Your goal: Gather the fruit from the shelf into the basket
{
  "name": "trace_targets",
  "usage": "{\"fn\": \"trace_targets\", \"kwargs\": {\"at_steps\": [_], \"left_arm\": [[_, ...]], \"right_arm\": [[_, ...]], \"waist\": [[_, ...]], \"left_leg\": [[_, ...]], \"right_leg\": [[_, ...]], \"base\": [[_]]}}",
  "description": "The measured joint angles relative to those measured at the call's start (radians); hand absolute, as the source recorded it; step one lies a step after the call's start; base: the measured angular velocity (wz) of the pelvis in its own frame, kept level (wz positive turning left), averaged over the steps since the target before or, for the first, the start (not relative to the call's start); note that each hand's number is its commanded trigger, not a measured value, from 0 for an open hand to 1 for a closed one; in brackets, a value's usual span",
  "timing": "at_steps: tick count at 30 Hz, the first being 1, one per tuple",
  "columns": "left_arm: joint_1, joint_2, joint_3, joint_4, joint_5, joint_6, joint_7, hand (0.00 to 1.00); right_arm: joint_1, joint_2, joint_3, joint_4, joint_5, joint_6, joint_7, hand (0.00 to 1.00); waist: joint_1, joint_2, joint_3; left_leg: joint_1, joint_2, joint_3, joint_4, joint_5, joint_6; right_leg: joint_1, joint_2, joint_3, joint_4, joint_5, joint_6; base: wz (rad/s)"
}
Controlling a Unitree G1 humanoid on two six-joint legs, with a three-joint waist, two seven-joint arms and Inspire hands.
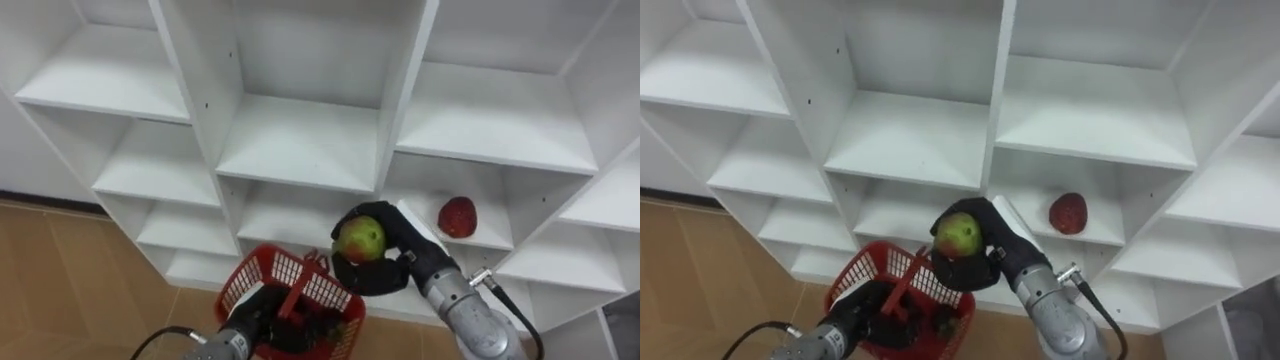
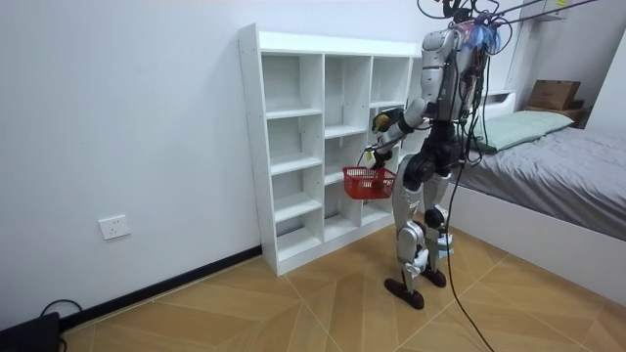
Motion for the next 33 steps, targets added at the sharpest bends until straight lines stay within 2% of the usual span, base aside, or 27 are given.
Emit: {"fn": "trace_targets", "kwargs": {"at_steps": [4, 7, 11, 20, 26, 33], "left_arm": [[0.000, 0.007, -0.023, -0.001, -0.006, -0.017, 0.002, 1.00], [0.000, 0.009, -0.037, -0.022, -0.017, -0.026, 0.004, 1.00], [-0.001, 0.010, -0.036, -0.030, -0.045, -0.073, 0.006, 1.00], [-0.004, 0.017, -0.036, -0.062, -0.044, -0.086, -0.003, 1.00], [-0.004, 0.022, -0.035, -0.091, -0.044, -0.112, -0.022, 1.00], [-0.005, 0.024, -0.040, -0.090, -0.046, -0.113, -0.042, 1.00]], "right_arm": [[0.000, 0.003, 0.001, 0.064, -0.029, -0.002, -0.003, 1.00], [0.000, 0.003, 0.000, 0.128, -0.035, -0.001, -0.003, 1.00], [0.000, 0.004, -0.002, 0.161, -0.038, -0.001, -0.006, 1.00], [-0.018, 0.006, -0.003, 0.190, -0.038, -0.006, -0.013, 1.00], [-0.034, 0.007, -0.003, 0.243, -0.039, -0.023, -0.012, 1.00], [-0.057, 0.006, -0.002, 0.319, -0.039, -0.026, -0.013, 1.00]], "waist": [[-0.015, 0.014, 0.0050], [-0.019, 0.026, 0.0006], [-0.019, 0.034, -0.0021], [-0.019, 0.034, -0.0018], [-0.017, 0.034, -0.0017], [-0.022, 0.036, 0.0009]], "left_leg": [[-0.003, 0.000, 0.008, 0.000, -0.001, 0.001], [-0.019, 0.001, 0.014, 0.001, -0.002, 0.001], [-0.022, 0.003, 0.020, 0.000, -0.002, 0.001], [-0.032, 0.003, 0.019, -0.001, -0.002, 0.000], [-0.046, 0.003, 0.020, -0.002, -0.002, 0.000], [-0.053, 0.003, 0.020, 0.002, -0.002, 0.000]], "right_leg": [[-0.005, -0.001, 0.000, -0.001, 0.000, 0.000], [-0.022, -0.001, 0.000, 0.002, 0.000, 0.000], [-0.028, -0.001, 0.001, 0.001, 0.000, -0.001], [-0.044, 0.000, 0.000, 0.000, 0.000, -0.001], [-0.053, 0.000, 0.001, -0.001, 0.000, -0.001], [-0.057, -0.002, 0.000, 0.001, 0.000, -0.001]], "base": [[-0.03], [-0.05], [-0.04], [0.00], [0.00], [0.00]]}}
